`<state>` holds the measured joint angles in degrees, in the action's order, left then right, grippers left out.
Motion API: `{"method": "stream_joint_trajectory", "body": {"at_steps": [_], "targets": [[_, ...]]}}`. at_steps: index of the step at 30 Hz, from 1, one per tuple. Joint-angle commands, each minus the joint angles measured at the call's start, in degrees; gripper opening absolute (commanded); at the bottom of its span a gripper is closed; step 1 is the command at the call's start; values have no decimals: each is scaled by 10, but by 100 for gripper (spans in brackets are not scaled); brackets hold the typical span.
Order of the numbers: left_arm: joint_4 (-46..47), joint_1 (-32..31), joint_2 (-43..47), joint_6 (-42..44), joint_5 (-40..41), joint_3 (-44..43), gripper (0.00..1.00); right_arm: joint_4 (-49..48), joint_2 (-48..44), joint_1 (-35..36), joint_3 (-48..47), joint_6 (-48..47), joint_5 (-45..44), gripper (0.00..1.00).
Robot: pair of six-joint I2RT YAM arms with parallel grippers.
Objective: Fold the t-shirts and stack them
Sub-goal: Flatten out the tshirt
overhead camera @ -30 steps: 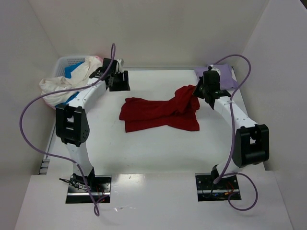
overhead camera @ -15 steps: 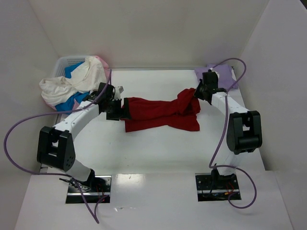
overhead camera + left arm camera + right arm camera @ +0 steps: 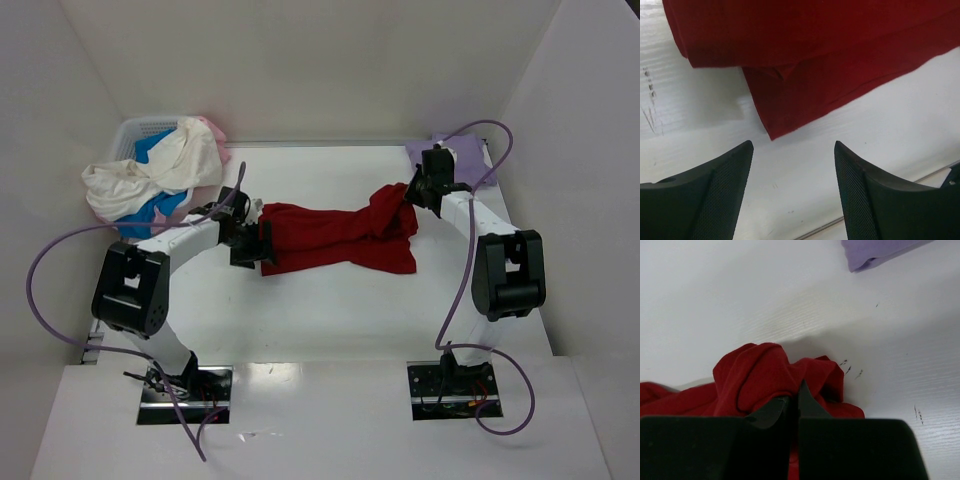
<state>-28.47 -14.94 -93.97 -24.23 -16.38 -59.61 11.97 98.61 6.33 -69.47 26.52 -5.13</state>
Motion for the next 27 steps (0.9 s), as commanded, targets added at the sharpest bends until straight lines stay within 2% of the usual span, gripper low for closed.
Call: {"method": "stream_joint_trajectory", "body": {"at_steps": [1, 9, 11, 12, 13, 16, 19, 22, 23, 27], "targets": [[31, 0, -29, -8, 13, -5, 74, -28, 3, -2, -31, -5, -10, 5], [36, -6, -66, -3, 18, -11, 74, -23, 3, -2, -37, -10, -10, 5], [36, -6, -66, 2, 12, -16, 69, -23, 3, -2, -37, -10, -10, 5], [36, -6, -66, 2, 12, -16, 61, -23, 3, -2, -37, -10, -10, 5], [36, -6, -72, 2, 12, -16, 57, -23, 8, -2, -37, -10, -10, 5], [36, -6, -77, 2, 6, -16, 47, -23, 8, -2, -37, -10, -10, 5], [41, -6, -77, 2, 6, -16, 41, -23, 8, -2, -37, -10, -10, 5], [41, -11, -77, 2, 6, -16, 29, -23, 8, -2, -37, -10, -10, 5], [41, -11, -77, 2, 6, -16, 20, -23, 8, -2, -37, -10, -10, 5], [36, -11, -71, 8, 6, -22, 0, -23, 8, -2, -31, -10, -10, 6]]}}
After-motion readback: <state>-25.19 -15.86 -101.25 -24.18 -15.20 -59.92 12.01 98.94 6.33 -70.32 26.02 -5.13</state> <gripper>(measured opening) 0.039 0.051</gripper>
